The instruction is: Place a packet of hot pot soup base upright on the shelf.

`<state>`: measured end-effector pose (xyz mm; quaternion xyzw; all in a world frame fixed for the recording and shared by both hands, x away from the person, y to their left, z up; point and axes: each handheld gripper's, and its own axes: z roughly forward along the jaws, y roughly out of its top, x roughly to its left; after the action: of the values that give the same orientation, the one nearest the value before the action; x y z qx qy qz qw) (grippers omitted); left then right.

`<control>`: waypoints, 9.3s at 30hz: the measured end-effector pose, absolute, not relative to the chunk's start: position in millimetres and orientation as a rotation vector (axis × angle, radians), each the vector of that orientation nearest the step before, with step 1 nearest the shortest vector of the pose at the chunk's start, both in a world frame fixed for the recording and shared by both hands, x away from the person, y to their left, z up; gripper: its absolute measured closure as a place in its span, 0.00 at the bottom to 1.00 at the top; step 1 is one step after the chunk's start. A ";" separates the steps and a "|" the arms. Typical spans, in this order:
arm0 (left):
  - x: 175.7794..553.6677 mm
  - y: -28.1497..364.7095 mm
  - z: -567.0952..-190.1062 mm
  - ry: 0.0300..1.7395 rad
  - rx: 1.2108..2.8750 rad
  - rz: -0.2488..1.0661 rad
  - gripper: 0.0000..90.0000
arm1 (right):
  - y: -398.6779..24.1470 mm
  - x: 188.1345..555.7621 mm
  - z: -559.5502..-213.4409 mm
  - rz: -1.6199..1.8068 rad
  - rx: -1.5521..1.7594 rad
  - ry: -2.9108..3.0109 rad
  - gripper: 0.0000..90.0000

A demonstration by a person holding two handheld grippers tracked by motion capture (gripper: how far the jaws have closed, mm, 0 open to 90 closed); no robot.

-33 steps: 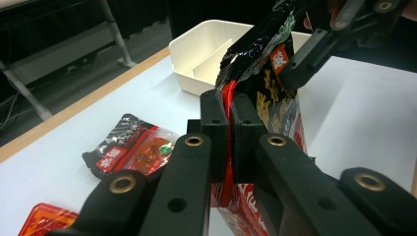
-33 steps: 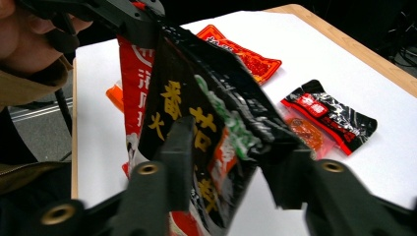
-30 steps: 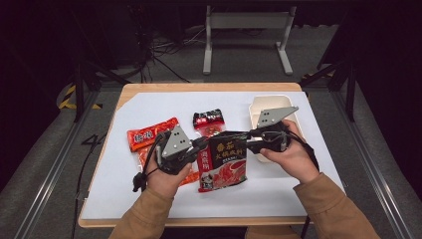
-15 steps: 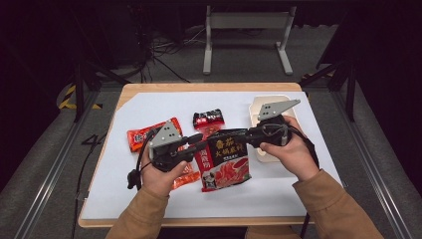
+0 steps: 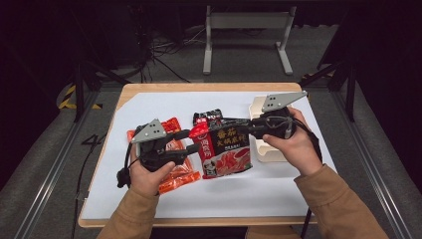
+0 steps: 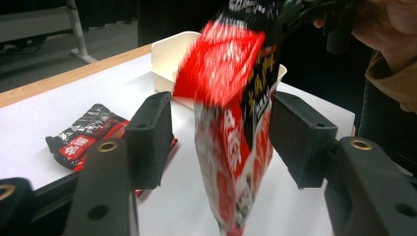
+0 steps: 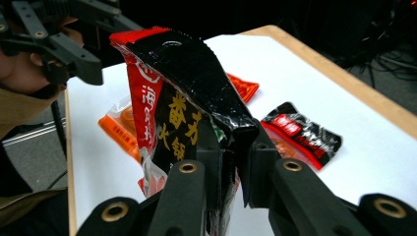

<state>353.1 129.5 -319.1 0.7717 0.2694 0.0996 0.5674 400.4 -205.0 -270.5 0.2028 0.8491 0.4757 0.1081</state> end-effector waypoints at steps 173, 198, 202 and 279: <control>385.9 215.3 -355.0 0.975 1.827 0.340 0.31 | -359.0 454.3 -291.7 1.246 1.009 2.058 0.42; 421.5 259.2 -372.8 1.100 1.825 0.479 0.30 | -316.5 420.8 -294.0 1.359 0.816 2.130 0.36; 425.7 264.6 -379.2 1.135 1.821 0.490 0.30 | -309.9 413.3 -297.2 1.371 0.787 2.138 0.36; 464.0 281.9 -450.9 1.338 1.801 0.143 0.83 | -282.4 395.2 -338.1 1.379 0.739 2.256 0.34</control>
<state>464.0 281.9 -450.9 0.7226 0.5367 0.0572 0.4320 395.2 -282.4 -338.1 0.2641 0.8057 0.4924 0.1966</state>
